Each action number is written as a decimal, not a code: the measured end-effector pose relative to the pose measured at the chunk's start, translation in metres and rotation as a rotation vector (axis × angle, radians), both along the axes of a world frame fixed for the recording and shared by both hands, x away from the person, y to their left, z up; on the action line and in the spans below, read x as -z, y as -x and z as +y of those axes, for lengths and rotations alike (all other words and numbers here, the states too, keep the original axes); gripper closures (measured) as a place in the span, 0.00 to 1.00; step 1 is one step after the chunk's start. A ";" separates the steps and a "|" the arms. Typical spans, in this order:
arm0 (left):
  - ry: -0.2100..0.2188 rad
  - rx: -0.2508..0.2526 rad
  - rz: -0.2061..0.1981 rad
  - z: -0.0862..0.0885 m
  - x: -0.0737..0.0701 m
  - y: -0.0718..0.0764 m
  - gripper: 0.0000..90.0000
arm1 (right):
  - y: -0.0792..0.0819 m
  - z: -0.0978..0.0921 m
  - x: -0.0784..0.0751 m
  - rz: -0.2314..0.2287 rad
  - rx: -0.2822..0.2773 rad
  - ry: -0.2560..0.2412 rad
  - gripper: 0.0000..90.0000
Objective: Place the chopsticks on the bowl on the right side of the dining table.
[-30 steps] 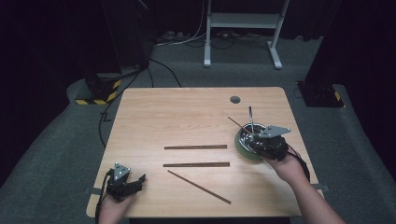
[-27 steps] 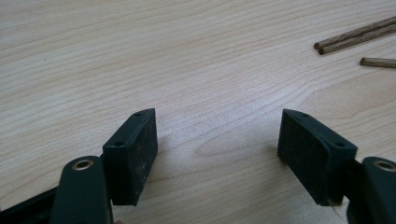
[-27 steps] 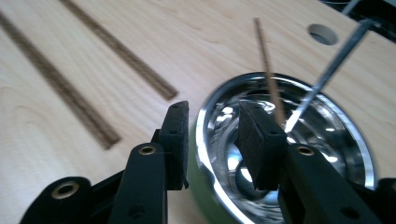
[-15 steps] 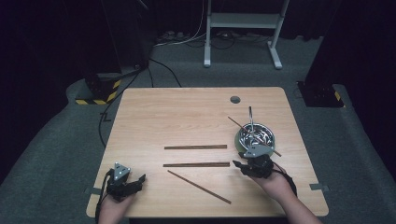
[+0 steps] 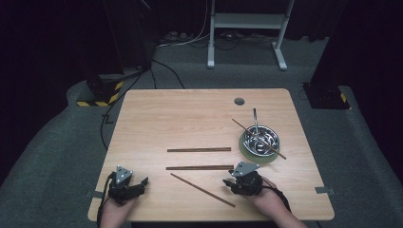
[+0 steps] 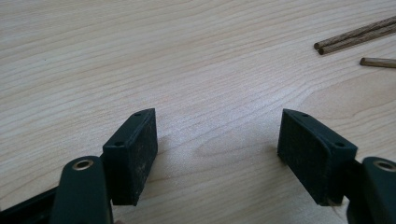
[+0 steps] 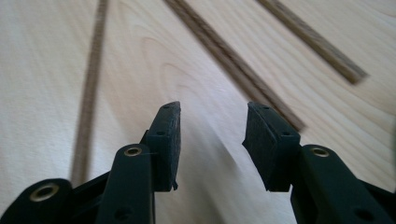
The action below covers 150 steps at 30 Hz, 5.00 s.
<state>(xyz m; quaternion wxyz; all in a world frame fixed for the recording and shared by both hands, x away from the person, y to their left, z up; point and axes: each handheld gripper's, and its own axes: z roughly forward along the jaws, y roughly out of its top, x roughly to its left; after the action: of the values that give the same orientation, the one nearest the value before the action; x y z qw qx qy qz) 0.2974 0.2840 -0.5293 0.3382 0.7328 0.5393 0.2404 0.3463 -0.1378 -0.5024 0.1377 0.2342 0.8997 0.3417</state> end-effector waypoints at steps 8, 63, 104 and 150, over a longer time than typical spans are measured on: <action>-0.001 0.000 0.000 0.000 0.000 0.000 0.32 | 0.017 0.025 0.005 0.026 -0.058 -0.014 0.63; -0.007 0.011 0.002 0.000 0.000 0.000 0.32 | 0.042 0.091 0.006 0.077 -0.221 0.004 0.93; -0.008 0.009 0.002 0.000 0.000 0.000 0.32 | -0.026 -0.033 -0.045 -0.070 0.108 0.031 0.93; -0.006 0.010 0.002 0.000 0.000 0.000 0.32 | -0.094 -0.078 -0.054 -0.082 0.270 0.099 0.93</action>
<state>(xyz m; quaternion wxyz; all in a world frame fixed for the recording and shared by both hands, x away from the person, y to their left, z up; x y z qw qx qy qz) 0.2977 0.2843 -0.5290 0.3366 0.7367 0.5353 0.2395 0.4406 -0.2157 -0.4485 0.2304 0.3320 0.8693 0.2847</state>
